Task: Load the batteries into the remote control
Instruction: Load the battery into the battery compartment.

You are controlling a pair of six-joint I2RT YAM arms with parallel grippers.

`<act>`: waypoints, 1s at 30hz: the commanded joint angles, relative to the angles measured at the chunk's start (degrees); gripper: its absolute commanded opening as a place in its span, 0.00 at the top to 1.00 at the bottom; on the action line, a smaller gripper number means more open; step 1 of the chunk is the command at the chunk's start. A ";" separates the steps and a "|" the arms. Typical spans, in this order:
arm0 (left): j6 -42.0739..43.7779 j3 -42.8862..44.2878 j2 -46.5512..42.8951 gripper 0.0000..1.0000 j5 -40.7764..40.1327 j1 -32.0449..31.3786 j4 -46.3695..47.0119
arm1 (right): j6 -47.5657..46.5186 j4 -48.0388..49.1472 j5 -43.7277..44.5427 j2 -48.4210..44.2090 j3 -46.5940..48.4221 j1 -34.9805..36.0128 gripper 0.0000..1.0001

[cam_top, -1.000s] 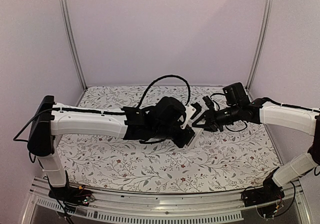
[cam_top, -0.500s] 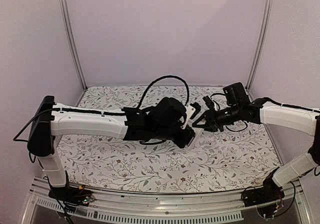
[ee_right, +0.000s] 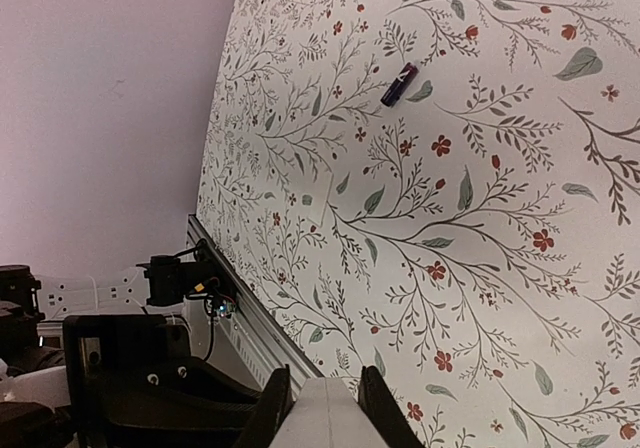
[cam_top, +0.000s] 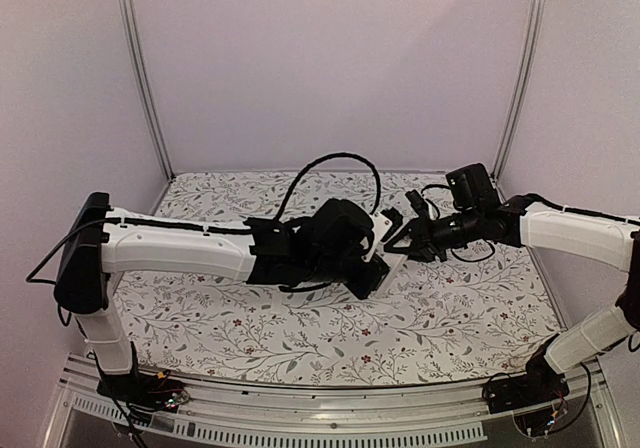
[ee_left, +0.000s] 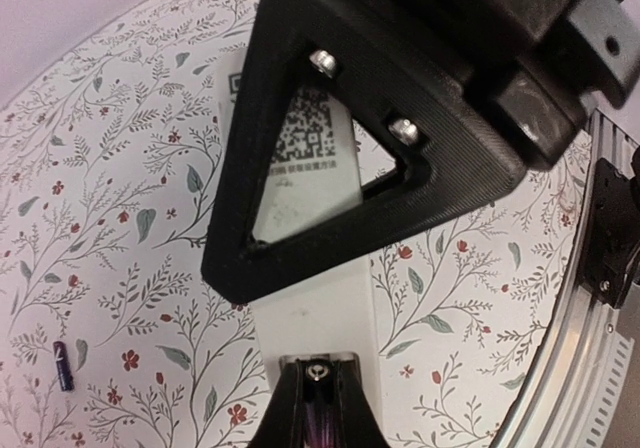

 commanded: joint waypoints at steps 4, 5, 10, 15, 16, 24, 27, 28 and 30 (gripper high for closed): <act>2.47 -1.92 -0.28 0.87 -3.88 -0.33 -3.22 | 0.27 0.57 -1.56 -1.39 2.12 0.23 1.00; 2.53 -1.85 -0.30 0.85 -3.96 -0.33 -3.24 | 0.27 0.57 -1.57 -1.36 2.11 0.27 1.00; 3.01 -1.26 -0.31 0.81 -4.32 -0.33 -3.54 | 0.27 0.56 -1.58 -1.23 2.04 0.26 1.00; 3.41 -0.71 -0.66 0.76 -4.92 -0.33 -3.77 | 0.27 0.56 -1.49 -1.15 1.86 0.26 1.00; 3.56 -0.62 -0.80 0.74 -4.86 -0.33 -3.77 | 0.22 0.57 -1.50 -1.08 1.86 0.28 1.00; 3.64 0.55 -2.95 0.50 -4.43 -0.35 -4.10 | -0.03 0.57 -0.88 -0.88 1.44 0.24 1.00; 2.52 -0.17 -5.19 0.35 -4.88 -0.33 -3.23 | -0.25 0.67 -0.54 -0.73 1.18 0.24 1.00; 2.00 -0.68 -6.12 0.29 -4.96 -0.33 -2.71 | -0.30 0.92 -0.38 -0.79 1.03 0.22 1.00; 0.87 -2.19 -8.10 0.16 -4.99 -0.33 -1.53 | -0.28 2.15 -0.17 -0.94 0.64 0.15 1.00</act>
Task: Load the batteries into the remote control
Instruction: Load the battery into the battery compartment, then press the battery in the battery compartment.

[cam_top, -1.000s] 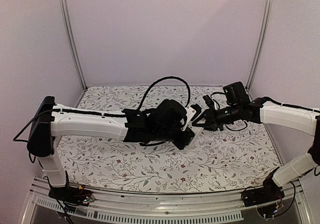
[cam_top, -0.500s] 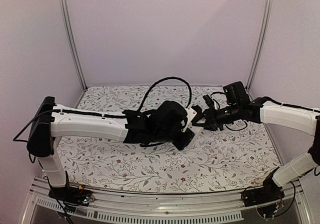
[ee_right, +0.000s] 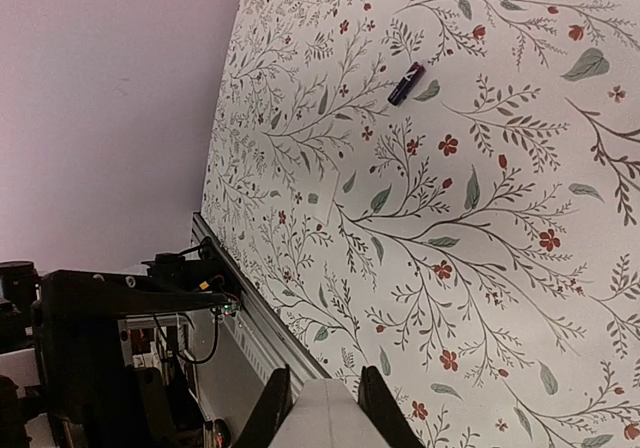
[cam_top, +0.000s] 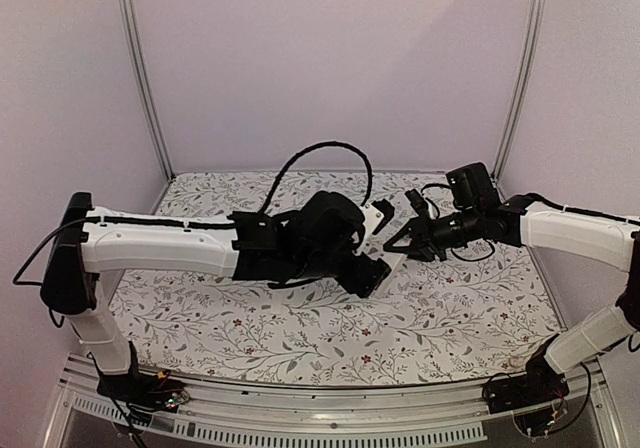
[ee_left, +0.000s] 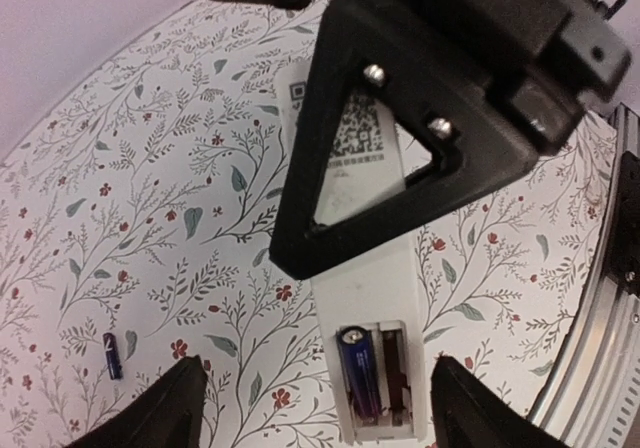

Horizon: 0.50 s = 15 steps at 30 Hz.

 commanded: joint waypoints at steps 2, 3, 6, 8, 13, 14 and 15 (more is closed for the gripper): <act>-3.67 -3.98 -7.59 0.01 -0.52 -0.07 2.64 | -0.18 3.42 0.69 -1.15 0.51 -0.11 1.00; -4.61 -5.15 -8.57 0.01 -0.64 -0.01 3.12 | -0.13 4.12 0.73 -1.23 0.61 -0.19 1.00; -10.03 -10.66 -11.92 0.00 0.50 0.54 7.53 | 0.92 6.61 0.78 -1.25 0.62 -0.34 1.00; -14.91 -15.92 -14.92 0.00 2.43 1.32 13.80 | 1.86 8.61 0.94 -1.25 0.26 -0.36 1.00; -30.67 -27.50 -19.05 0.01 6.09 3.92 28.48 | 4.01 12.91 2.97 -2.62 -0.84 -0.33 1.00; -33.41 -29.07 -19.11 0.00 6.47 4.25 30.95 | 4.58 13.70 3.28 -2.86 -1.01 -0.34 1.00; -35.68 -30.24 -19.00 0.00 6.62 4.46 33.01 | 4.93 14.38 3.42 -2.98 -1.20 -0.35 1.00</act>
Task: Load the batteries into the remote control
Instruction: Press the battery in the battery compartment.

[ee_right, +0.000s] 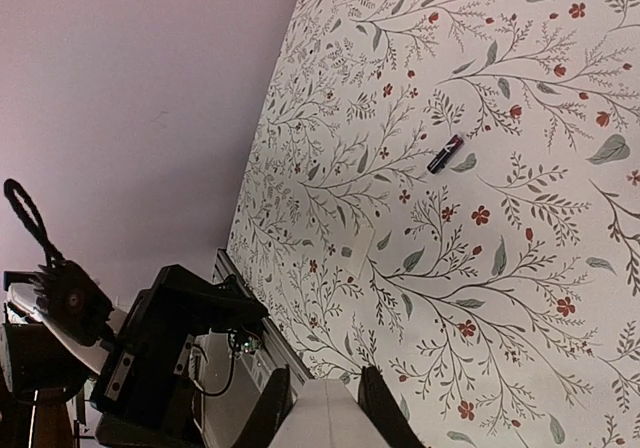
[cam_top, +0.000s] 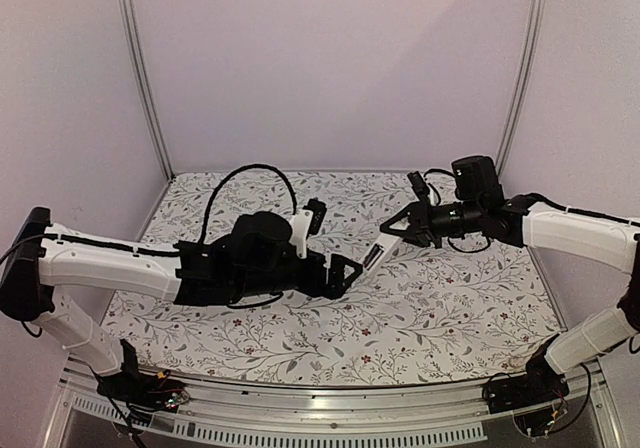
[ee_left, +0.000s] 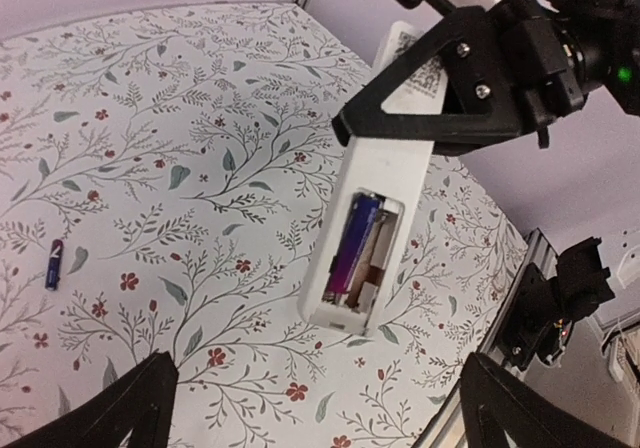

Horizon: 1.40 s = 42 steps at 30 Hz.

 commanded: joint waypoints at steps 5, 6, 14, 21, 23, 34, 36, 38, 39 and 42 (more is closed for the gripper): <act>-21.50 -7.25 1.96 0.00 4.50 1.90 22.21 | 3.76 7.12 1.45 -1.94 -0.96 -0.19 1.00; -22.81 -7.19 2.88 0.01 4.40 1.90 23.03 | 4.17 8.17 1.41 -1.82 -1.02 -0.20 1.00; -29.70 -5.83 8.25 0.06 4.95 1.98 29.97 | 4.20 8.39 1.48 -2.34 -1.22 0.13 1.00; -32.62 -4.44 10.33 0.10 3.25 1.98 32.63 | 3.69 8.35 2.13 -2.87 -1.91 0.56 1.00; -33.07 -4.16 10.52 0.11 2.30 2.06 32.96 | 3.53 8.16 2.47 -3.22 -2.18 0.63 1.00; -37.77 -2.68 13.10 0.22 1.79 2.68 34.79 | 2.73 7.17 4.07 -3.78 -2.56 1.11 1.00; -38.42 -2.78 13.65 0.21 1.76 2.69 35.78 | 2.56 7.00 4.29 -3.95 -2.56 1.19 1.00; -38.49 -2.48 13.88 0.21 1.85 2.77 35.74 | 2.35 6.90 4.45 -4.10 -2.56 1.27 1.00; -38.47 -2.26 13.98 0.21 1.94 2.77 35.51 | 2.33 6.90 4.43 -4.14 -2.56 1.29 1.00; -38.38 -1.66 14.25 0.18 2.19 2.83 34.76 | 2.09 6.90 4.30 -4.16 -2.52 1.40 1.00</act>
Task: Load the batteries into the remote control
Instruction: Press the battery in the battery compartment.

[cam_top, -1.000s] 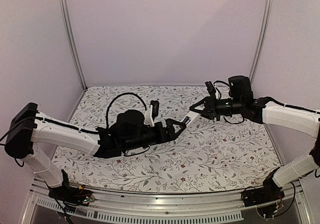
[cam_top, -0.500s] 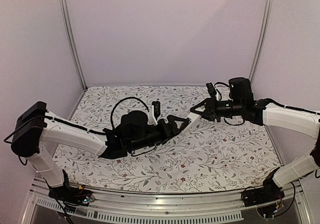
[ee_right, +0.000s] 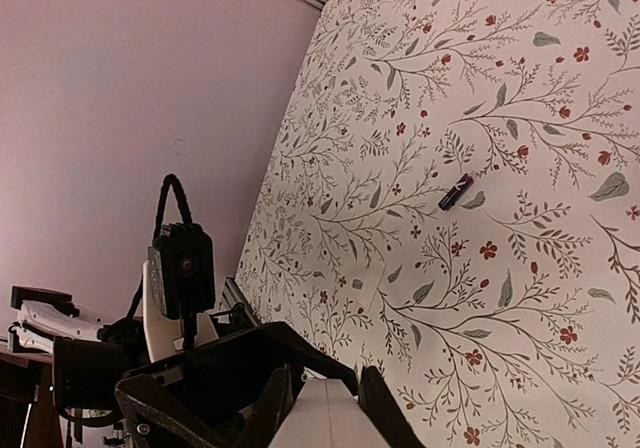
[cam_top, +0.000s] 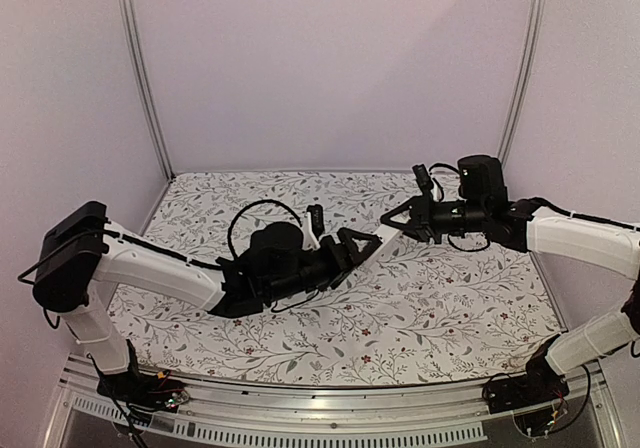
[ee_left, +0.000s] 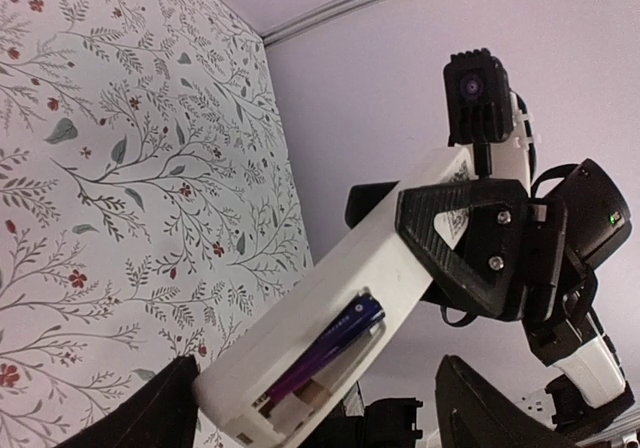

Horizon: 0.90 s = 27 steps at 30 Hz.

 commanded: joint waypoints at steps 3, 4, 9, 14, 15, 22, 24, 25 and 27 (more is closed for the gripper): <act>-0.65 1.81 0.94 0.18 -0.08 0.89 1.31 | -0.80 -0.01 0.54 -1.83 -0.44 0.88 1.00; -0.73 1.72 0.88 0.19 -0.25 0.97 1.36 | -0.79 -0.01 0.54 -1.84 -0.52 0.89 1.00; -0.76 2.01 1.11 0.22 -0.01 1.40 1.46 | -1.15 -0.01 0.54 -2.01 -0.44 1.40 1.00; -0.83 2.45 1.16 0.22 0.29 1.68 1.17 | -1.83 -0.01 0.98 -2.19 -0.44 1.87 1.00; -0.60 2.59 1.15 0.21 0.29 1.73 0.99 | -1.96 -1.09 1.06 -2.19 -0.44 1.96 1.00; -0.35 3.47 1.25 0.26 0.14 1.90 0.02 | -2.18 -1.77 1.08 -2.46 -0.35 2.11 1.00; -0.52 3.62 1.32 0.27 -0.04 2.04 -0.44 | -2.32 -1.92 1.15 -2.58 -0.35 2.23 1.00; -0.87 3.70 1.37 0.27 -0.14 2.11 -0.71 | -2.43 -2.06 1.16 -2.62 -0.35 2.32 1.00; -1.09 3.70 1.47 0.28 -0.28 2.36 -0.65 | -2.75 -2.27 1.20 -2.63 -0.35 2.39 1.00</act>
